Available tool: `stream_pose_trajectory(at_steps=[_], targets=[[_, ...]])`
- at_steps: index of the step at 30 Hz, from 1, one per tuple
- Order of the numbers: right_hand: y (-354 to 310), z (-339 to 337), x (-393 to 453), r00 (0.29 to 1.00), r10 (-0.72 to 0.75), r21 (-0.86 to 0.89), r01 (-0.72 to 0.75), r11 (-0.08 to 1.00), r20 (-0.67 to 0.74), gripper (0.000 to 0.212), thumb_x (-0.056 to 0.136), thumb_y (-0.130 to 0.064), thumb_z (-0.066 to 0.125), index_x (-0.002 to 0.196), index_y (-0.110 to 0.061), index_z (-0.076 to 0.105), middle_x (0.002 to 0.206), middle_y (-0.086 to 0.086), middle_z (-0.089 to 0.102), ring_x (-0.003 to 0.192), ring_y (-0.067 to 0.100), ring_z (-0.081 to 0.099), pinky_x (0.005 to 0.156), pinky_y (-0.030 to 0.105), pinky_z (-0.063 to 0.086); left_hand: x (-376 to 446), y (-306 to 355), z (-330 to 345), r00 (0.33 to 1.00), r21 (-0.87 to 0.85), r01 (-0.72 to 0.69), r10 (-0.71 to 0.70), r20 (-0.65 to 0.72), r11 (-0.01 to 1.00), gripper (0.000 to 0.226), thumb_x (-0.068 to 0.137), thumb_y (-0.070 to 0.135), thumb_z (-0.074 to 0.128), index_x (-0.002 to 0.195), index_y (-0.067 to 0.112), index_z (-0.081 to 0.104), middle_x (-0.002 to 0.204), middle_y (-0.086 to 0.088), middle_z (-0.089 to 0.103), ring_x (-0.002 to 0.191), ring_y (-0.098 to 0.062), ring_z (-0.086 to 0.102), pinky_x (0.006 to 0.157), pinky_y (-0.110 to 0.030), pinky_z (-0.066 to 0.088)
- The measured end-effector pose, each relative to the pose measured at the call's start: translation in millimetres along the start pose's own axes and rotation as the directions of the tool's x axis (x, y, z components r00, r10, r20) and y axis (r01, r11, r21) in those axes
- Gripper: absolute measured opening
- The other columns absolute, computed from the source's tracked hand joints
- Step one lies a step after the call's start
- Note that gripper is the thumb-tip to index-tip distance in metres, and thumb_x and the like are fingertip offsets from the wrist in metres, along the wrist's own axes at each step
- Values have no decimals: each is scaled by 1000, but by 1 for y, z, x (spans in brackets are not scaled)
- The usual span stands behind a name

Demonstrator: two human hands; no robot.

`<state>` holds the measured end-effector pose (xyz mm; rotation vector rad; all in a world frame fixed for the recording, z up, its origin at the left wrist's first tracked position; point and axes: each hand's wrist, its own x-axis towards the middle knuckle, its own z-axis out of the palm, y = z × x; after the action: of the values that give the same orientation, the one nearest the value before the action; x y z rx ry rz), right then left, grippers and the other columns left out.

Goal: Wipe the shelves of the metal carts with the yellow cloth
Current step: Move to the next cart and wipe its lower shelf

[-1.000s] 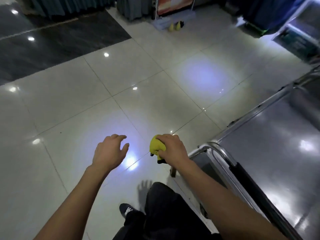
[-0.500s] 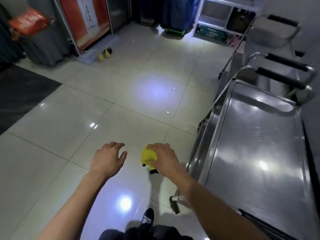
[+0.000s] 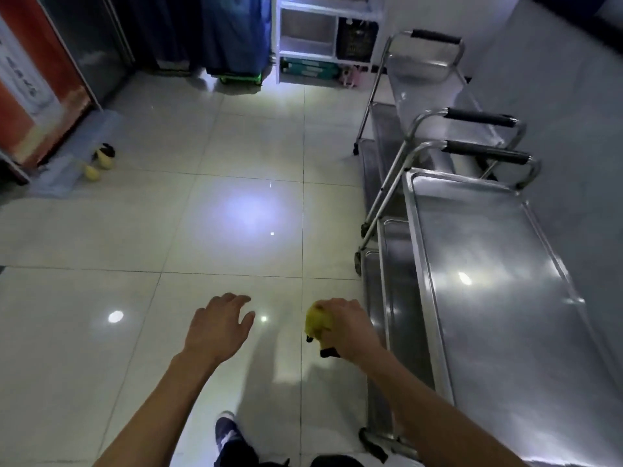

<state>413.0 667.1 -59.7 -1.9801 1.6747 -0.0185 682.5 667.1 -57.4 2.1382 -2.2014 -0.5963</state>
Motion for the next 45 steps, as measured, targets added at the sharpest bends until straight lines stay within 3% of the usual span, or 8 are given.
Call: stream_pose_trajectory(at_steps=[4,8,18,24,30,35,39,45], targets=[[-8,-4,32,989,120,56,-115,992,-92,47,84,-33,64,130,-37,51,125,-14,55,109,14,50,95,33,47,65,-19,-27,994,1,-99,99,36,995,45,100,48,44,142,31,51,142,9,53,130,-16,48,101,-36,41],[-2,-12,63,979,180,102,-170,980,-100,30,81,-29,61,111,-32,60,110,-12,60,97,14,56,87,35,51,127,-7,-38,973,9,-219,218,74,976,44,100,48,44,141,32,50,140,12,54,129,-13,48,101,-34,40],[73,-52,148,897,392,285,-329,900,-205,39,80,-26,70,118,-27,62,109,-9,62,97,10,57,92,29,50,287,92,-36,846,126,-512,473,247,850,44,101,48,40,142,33,48,141,10,52,127,-15,48,99,-36,40],[100,-59,163,837,523,466,-401,789,-164,26,77,-21,67,103,-26,65,102,-7,63,92,15,61,86,38,53,343,142,-37,755,161,-632,556,347,758,43,101,46,41,141,31,50,139,8,55,126,-17,49,98,-36,41],[120,-39,162,696,699,532,-535,656,-164,48,76,-26,70,123,-26,63,120,-6,62,104,21,57,91,37,49,386,187,-19,602,125,-772,654,458,623,43,101,46,42,141,31,50,137,7,55,125,-16,49,99,-36,41],[119,-22,187,561,815,565,-630,533,-143,43,69,-24,68,112,-27,65,115,-7,62,104,23,58,88,36,47,435,197,3,463,78,-858,699,545,507,43,101,46,44,140,30,51,136,8,56,124,-17,50,98,-37,41],[103,-8,228,438,895,577,-712,400,-79,54,75,-27,67,128,-29,59,131,-6,58,116,25,53,96,39,44,492,187,16,347,22,-902,694,630,431,43,101,45,44,140,30,51,136,7,56,124,-17,51,98,-37,41],[70,8,303,205,979,727,-672,138,3,58,65,-24,68,122,-33,61,124,-6,62,104,29,54,87,43,50,586,168,30,192,-18,-953,647,738,303,41,102,43,44,141,31,51,138,8,55,127,-16,48,101,-35,39]])
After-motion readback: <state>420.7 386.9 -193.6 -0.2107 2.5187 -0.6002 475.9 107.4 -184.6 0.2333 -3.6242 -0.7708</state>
